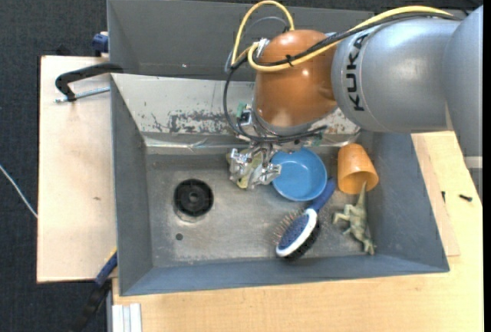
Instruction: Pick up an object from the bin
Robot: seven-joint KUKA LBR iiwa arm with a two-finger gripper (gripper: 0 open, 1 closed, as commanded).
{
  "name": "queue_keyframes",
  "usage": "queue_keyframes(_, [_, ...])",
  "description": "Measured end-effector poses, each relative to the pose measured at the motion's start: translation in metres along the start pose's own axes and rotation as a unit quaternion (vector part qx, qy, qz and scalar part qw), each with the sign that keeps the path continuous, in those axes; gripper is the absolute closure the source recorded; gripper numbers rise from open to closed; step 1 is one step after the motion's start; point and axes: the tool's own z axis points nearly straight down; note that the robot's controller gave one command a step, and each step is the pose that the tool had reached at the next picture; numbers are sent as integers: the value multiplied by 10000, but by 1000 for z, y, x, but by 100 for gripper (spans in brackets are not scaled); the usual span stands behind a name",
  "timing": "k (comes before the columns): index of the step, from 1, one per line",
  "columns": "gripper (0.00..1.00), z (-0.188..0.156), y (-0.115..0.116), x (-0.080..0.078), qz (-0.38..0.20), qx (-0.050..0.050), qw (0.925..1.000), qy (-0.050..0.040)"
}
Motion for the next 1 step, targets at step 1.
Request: queue_keyframes(1, [100,-74,-3,-3,16,31,10000,-26])
